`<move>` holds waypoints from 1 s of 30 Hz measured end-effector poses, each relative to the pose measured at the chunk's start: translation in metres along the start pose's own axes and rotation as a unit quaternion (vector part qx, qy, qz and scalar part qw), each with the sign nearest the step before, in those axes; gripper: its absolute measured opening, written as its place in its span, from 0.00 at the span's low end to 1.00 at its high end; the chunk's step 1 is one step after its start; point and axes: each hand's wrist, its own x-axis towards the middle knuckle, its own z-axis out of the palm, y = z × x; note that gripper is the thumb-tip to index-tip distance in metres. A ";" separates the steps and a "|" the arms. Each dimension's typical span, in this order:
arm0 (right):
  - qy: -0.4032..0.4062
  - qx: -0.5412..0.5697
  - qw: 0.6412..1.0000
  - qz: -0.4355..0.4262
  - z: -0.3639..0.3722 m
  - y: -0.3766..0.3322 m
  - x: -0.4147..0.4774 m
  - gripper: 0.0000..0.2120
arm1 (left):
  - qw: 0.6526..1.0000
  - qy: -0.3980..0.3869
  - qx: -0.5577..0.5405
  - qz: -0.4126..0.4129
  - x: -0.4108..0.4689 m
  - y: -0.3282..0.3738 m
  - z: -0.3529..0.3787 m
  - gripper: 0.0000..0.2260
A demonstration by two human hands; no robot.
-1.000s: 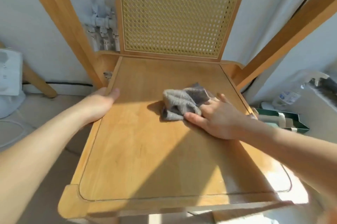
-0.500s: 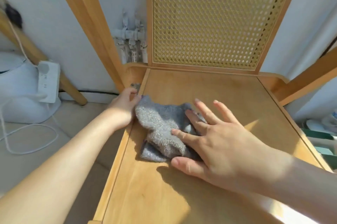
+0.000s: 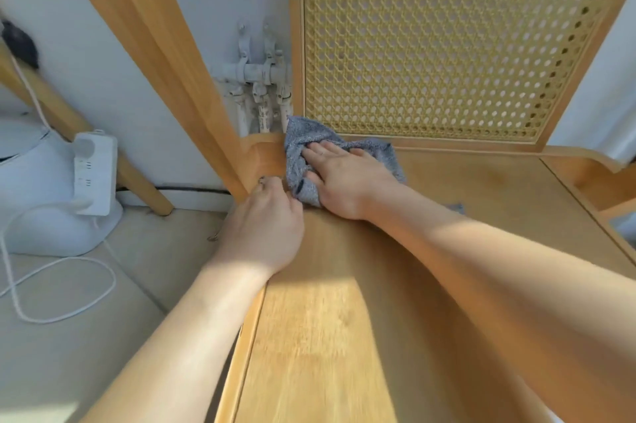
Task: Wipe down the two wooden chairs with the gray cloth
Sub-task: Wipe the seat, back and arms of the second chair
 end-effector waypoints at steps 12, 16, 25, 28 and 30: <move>0.077 0.027 0.971 0.223 -0.021 0.119 -0.107 0.22 | 0.993 -0.105 0.024 0.039 0.007 0.009 0.007 0.25; 0.129 -0.007 0.986 0.107 0.007 0.055 -0.051 0.21 | 0.994 -0.100 0.034 0.021 0.006 0.013 0.009 0.30; 0.140 0.099 0.984 -0.041 -0.006 0.078 -0.022 0.15 | 0.998 -0.063 0.010 0.026 -0.002 0.014 0.004 0.26; 0.189 0.135 0.968 0.092 -0.020 0.148 -0.073 0.11 | 0.998 -0.066 0.011 0.022 -0.002 0.016 0.003 0.26; 0.223 0.139 0.946 0.191 -0.030 0.184 -0.105 0.09 | 0.997 -0.064 0.021 0.023 -0.001 0.016 0.004 0.27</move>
